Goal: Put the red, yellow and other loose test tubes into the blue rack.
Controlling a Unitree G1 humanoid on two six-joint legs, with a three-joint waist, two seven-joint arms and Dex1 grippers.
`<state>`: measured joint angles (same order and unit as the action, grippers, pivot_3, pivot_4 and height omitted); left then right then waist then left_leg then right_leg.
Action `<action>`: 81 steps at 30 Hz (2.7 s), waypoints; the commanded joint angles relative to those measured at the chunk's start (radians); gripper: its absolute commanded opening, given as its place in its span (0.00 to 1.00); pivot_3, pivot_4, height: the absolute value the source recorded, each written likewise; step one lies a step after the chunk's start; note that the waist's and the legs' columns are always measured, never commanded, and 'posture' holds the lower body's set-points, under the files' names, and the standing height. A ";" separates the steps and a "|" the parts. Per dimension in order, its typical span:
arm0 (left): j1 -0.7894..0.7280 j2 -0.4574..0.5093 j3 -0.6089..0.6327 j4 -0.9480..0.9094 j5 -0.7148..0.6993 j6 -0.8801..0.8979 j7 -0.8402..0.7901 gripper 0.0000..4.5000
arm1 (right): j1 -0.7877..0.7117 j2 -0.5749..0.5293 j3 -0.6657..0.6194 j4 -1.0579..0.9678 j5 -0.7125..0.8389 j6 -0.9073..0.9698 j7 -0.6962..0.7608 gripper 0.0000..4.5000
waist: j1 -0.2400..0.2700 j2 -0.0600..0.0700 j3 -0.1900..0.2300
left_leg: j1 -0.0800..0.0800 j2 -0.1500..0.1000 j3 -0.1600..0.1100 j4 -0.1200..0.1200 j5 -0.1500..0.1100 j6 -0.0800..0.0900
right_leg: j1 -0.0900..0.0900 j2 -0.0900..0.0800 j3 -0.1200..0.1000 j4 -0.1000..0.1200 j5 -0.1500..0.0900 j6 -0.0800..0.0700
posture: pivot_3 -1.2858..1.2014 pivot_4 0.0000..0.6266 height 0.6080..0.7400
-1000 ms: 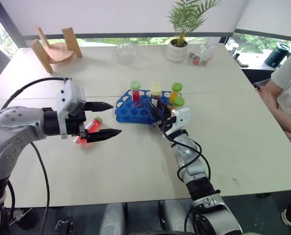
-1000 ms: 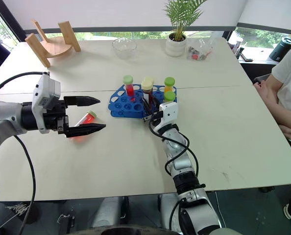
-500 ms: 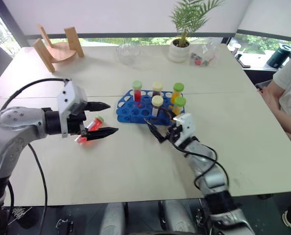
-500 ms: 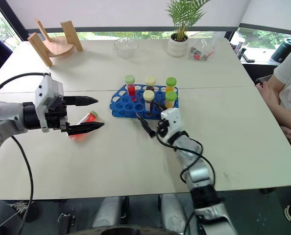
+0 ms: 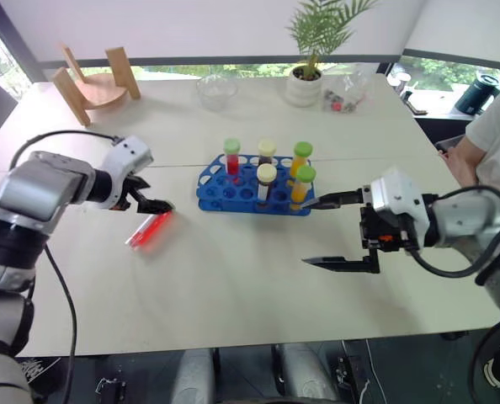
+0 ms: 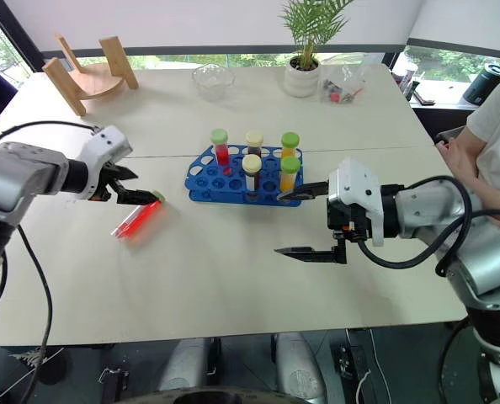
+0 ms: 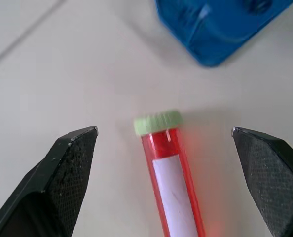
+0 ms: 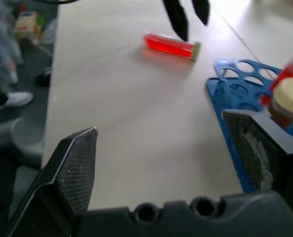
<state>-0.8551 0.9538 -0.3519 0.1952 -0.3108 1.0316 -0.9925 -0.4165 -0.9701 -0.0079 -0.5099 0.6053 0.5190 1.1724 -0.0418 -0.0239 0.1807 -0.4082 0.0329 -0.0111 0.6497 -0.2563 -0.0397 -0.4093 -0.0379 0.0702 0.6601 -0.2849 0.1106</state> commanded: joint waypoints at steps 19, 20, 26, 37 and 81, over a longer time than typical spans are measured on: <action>-0.077 -0.130 -0.075 0.152 0.121 0.167 -0.043 0.19 | -0.107 0.011 0.013 0.043 -0.017 -0.002 0.038 1.00 | 0.003 -0.001 0.001 | 0.000 -0.002 0.001 0.002 0.000 0.000 | 0.000 -0.004 -0.001 0.002 0.000 0.001 | 0.52 0.24 1.00; -0.076 -0.122 -0.067 0.145 0.118 0.176 -0.043 0.18 | -0.110 0.013 0.013 0.044 -0.017 -0.002 0.036 1.00 | 0.003 -0.001 0.001 | 0.000 -0.002 0.001 0.002 0.000 0.000 | 0.000 -0.004 -0.001 0.002 0.000 0.001 | 0.52 0.24 1.00; -0.099 -0.082 0.097 0.113 0.027 0.130 -0.097 0.18 | -0.099 0.027 0.017 0.041 -0.024 0.002 0.014 1.00 | 0.000 -0.002 0.001 | -0.001 -0.001 0.001 0.002 0.000 0.000 | 0.000 -0.004 -0.001 0.002 0.000 0.001 | 0.52 0.24 1.00; 0.078 -0.482 0.580 -0.174 -0.244 -0.289 0.099 0.18 | -0.002 0.103 0.017 -0.051 -0.022 0.082 -0.170 1.00 | 0.029 -0.002 0.001 | 0.000 -0.002 0.002 0.008 0.000 0.000 | 0.003 -0.007 -0.002 0.003 0.000 0.001 | 0.52 0.24 1.00; 0.205 -0.801 0.397 0.330 0.015 -1.205 0.137 0.42 | 0.036 0.138 0.016 -0.146 -0.009 0.133 -0.302 1.00 | 0.029 -0.002 0.001 | -0.001 -0.003 0.001 0.012 -0.001 0.001 | 0.005 -0.005 -0.002 0.002 0.002 0.003 | 0.52 0.24 1.00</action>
<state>-0.6574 0.1448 0.0554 0.5495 -0.2981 -0.1821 -0.8459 -0.3841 -0.8335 0.0333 -0.6232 0.5830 0.6507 0.8729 -0.0125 -0.0260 0.1819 -0.4090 0.0303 -0.0105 0.6618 -0.2571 -0.0385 -0.4043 -0.0433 0.0683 0.6624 -0.2833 0.1138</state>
